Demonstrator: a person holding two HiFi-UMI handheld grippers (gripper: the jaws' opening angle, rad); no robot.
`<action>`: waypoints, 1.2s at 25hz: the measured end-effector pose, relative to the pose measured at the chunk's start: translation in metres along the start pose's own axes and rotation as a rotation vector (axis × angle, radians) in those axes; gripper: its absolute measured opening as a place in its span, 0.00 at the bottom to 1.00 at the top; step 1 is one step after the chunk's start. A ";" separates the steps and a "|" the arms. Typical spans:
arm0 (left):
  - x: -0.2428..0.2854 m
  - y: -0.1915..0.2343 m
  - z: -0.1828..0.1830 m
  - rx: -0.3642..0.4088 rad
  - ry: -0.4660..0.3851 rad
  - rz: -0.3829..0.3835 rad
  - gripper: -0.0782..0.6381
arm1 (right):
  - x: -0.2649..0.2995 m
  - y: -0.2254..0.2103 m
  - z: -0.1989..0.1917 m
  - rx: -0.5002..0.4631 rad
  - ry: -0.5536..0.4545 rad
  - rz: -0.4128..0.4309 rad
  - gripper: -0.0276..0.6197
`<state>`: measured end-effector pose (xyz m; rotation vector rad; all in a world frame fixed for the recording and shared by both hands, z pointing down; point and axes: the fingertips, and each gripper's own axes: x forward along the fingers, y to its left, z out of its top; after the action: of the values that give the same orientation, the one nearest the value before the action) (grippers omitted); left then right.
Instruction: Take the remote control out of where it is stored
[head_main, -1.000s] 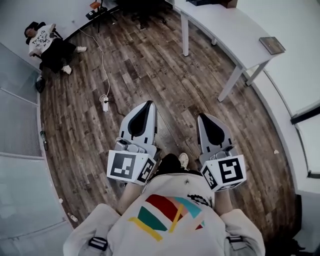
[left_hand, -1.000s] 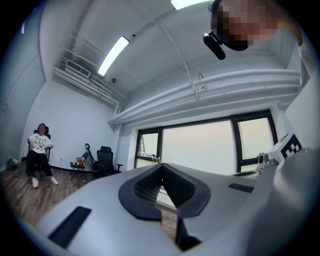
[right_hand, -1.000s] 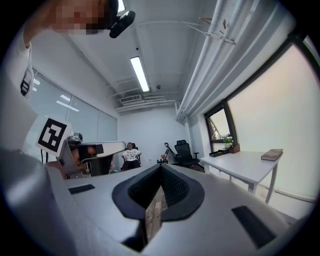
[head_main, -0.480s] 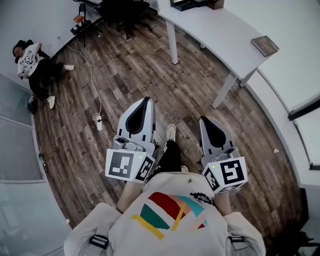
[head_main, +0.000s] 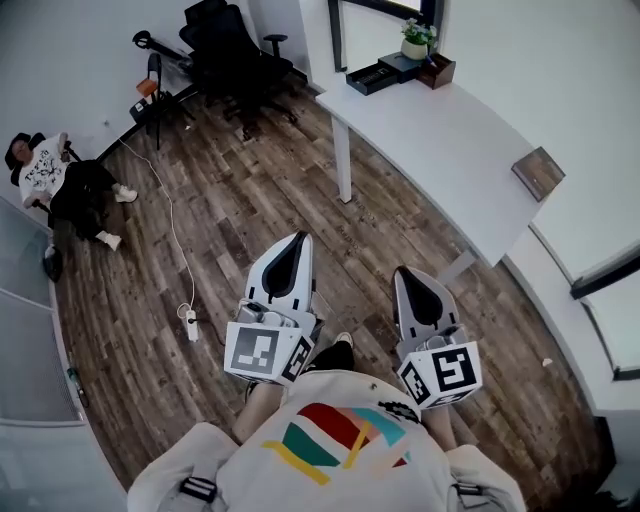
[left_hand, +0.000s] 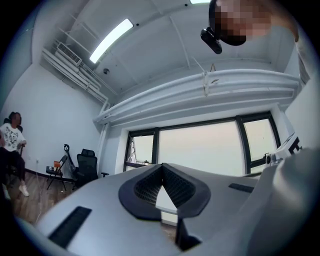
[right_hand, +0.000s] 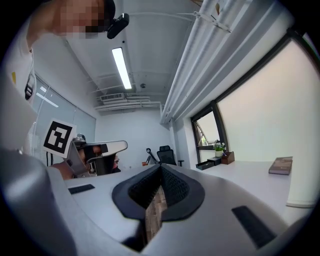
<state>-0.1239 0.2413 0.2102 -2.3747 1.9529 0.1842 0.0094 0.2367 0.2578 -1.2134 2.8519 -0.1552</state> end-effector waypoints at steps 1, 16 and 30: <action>0.015 0.012 0.001 0.008 0.014 -0.005 0.12 | 0.016 -0.003 0.009 0.001 -0.008 -0.002 0.05; 0.144 0.102 -0.055 -0.151 0.063 -0.046 0.12 | 0.140 -0.057 0.006 0.008 0.068 -0.116 0.05; 0.297 0.195 -0.084 -0.033 0.113 0.140 0.12 | 0.339 -0.180 0.011 -0.032 0.045 0.077 0.05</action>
<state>-0.2541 -0.0960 0.2597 -2.3160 2.1854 0.0921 -0.0965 -0.1325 0.2673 -1.1179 2.9451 -0.1369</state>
